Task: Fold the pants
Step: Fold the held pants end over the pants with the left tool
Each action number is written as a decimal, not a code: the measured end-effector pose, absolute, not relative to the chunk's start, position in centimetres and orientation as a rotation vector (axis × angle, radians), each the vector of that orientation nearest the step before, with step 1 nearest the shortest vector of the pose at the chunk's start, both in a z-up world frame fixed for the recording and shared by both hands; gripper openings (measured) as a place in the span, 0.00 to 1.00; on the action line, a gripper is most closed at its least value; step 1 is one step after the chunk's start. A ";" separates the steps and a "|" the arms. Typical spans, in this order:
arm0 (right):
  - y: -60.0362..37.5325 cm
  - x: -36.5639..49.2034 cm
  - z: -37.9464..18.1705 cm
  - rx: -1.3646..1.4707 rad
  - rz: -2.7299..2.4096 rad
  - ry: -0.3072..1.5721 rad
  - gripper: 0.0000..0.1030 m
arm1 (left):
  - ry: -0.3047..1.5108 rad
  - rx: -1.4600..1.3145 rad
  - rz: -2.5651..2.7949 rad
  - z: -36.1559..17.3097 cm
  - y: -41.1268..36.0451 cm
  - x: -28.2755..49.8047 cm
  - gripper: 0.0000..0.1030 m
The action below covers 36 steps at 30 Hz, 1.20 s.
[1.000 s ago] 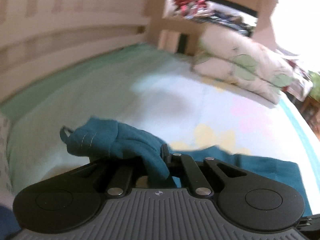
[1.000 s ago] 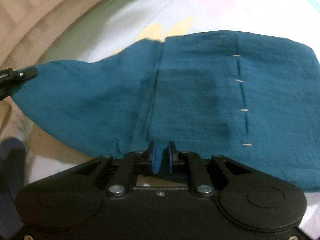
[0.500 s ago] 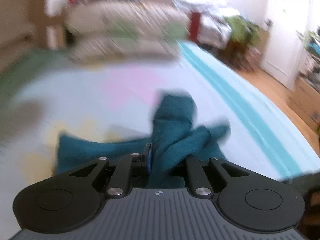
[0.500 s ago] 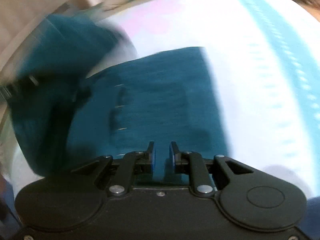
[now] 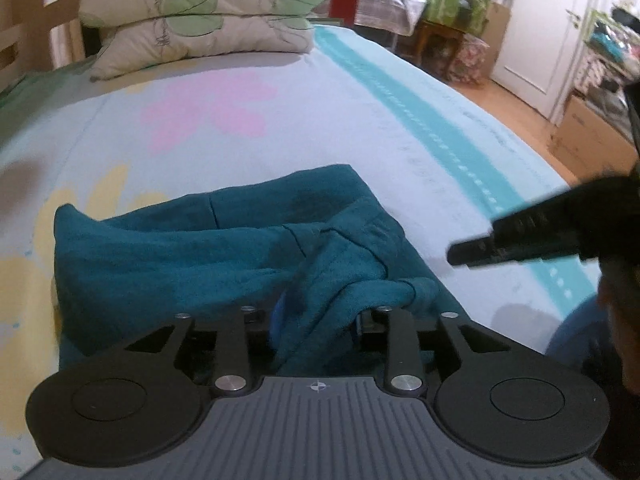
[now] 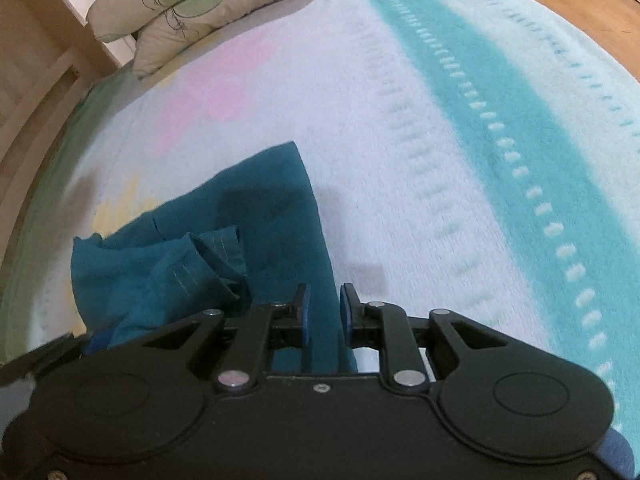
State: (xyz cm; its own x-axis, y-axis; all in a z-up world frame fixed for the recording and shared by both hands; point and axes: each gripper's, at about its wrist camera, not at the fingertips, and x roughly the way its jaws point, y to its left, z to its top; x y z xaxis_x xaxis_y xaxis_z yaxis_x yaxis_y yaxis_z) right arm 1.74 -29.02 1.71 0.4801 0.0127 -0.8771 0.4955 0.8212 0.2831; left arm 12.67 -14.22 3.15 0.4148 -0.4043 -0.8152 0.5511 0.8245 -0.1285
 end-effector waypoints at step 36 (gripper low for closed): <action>-27.3 3.5 1.5 0.680 -0.180 1.001 0.44 | 0.964 0.074 -0.587 5.5 -8.9 10.7 0.48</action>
State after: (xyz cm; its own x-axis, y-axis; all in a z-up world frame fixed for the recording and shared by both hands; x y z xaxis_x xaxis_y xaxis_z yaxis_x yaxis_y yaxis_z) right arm 3.47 -27.31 1.46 0.5442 0.1612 -0.8233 0.4386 0.7819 0.4430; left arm 10.75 -8.88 5.54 0.4284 -0.4372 -0.7907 0.5015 0.8430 -0.1944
